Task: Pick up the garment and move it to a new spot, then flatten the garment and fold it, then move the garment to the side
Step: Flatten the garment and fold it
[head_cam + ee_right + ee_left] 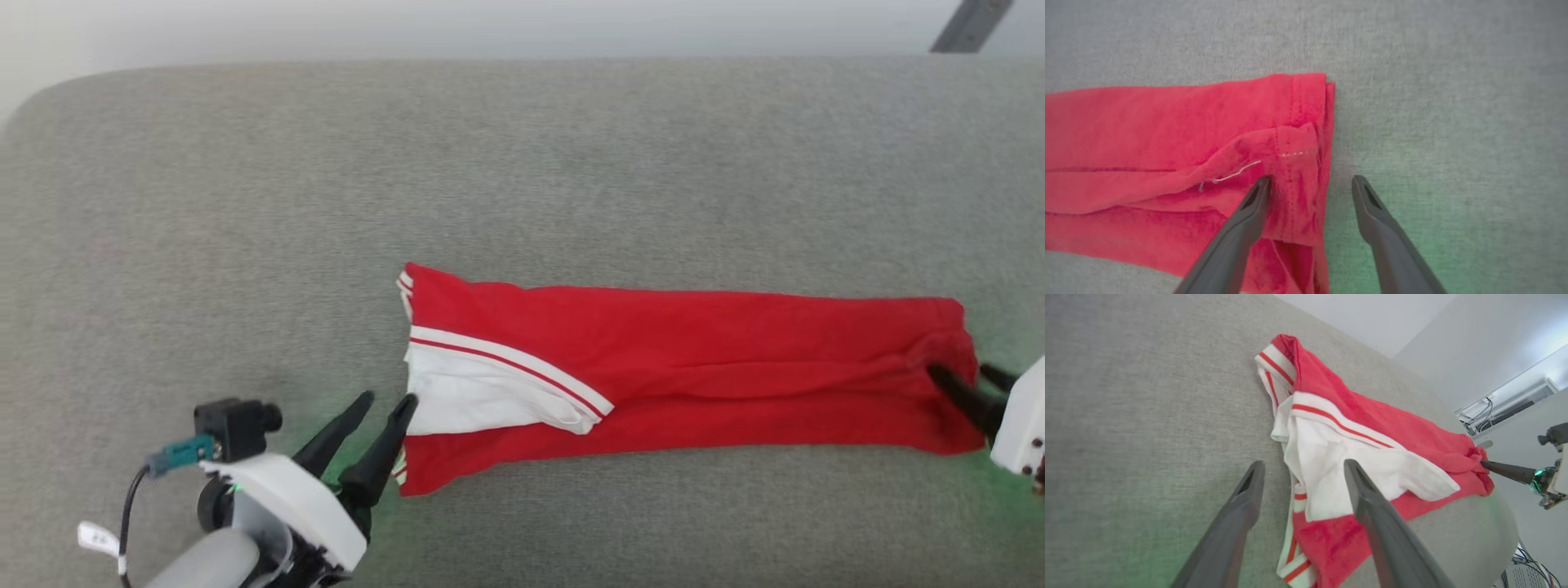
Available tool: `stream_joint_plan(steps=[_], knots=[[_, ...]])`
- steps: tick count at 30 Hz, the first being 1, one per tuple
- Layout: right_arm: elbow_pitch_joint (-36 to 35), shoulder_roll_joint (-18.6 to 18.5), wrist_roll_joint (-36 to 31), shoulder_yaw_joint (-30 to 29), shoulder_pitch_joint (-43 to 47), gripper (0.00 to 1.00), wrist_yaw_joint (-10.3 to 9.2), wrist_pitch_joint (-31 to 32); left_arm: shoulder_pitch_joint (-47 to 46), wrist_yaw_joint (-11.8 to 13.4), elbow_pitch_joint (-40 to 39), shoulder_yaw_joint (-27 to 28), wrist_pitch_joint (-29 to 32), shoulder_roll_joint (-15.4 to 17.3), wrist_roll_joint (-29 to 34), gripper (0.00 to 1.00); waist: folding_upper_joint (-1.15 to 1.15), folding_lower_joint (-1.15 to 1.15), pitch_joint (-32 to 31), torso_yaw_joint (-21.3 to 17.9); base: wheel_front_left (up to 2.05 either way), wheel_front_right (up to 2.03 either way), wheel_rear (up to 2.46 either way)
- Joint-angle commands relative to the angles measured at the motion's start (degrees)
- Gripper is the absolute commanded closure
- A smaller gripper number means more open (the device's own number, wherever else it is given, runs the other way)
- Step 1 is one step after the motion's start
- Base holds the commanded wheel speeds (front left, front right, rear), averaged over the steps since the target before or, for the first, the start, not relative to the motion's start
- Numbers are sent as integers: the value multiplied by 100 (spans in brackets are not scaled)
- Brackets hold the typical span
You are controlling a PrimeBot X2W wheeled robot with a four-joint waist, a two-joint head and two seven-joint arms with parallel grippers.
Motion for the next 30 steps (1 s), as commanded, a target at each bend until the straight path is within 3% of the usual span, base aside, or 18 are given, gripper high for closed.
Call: stream_joint_plan(steps=[1, 7, 17, 18, 20, 21, 22, 30], knots=[[55, 32, 70, -15, 77, 0, -3, 65, 95, 8, 27, 114, -28, -24, 149, 0, 0, 0, -37, 74, 0, 0, 0], [314, 170, 226, 37, 230, 0, -3, 267, 671, 106, 206, 1186, -29, -526, 1183, 0, 0, 0, -128, 283, 0, 0, 0], [624, 352, 220, 195, 119, 0, -1, 362, 1604, 354, -350, 3215, -30, -1428, 4071, 0, 0, 0, -274, 376, 0, 0, 0], [647, 373, 222, 216, 93, 5, -1, 378, 1783, 340, -566, 3559, -30, -1641, 4568, 0, 0, 0, -292, 378, 0, 0, 0], [690, 387, 209, 236, 64, 51, -1, 374, 1926, 289, -779, 3830, -29, -1794, 5055, 0, 0, 0, -301, 381, 0, 0, 0], [724, 395, 213, 245, 55, 80, -1, 386, 1992, 261, -879, 3955, -29, -1890, 5253, 0, 0, 0, -304, 384, 0, 0, 0], [743, 409, 220, 270, 43, 98, -1, 416, 2044, 221, -982, 4054, -30, -1942, 5451, 0, 0, 0, -306, 386, 0, 0, 0], [859, 300, 267, 242, -116, 100, -11, 390, 2252, -34, -1264, 4532, -30, -2317, 6162, 0, 0, 0, -243, 344, 0, 0, 0]])
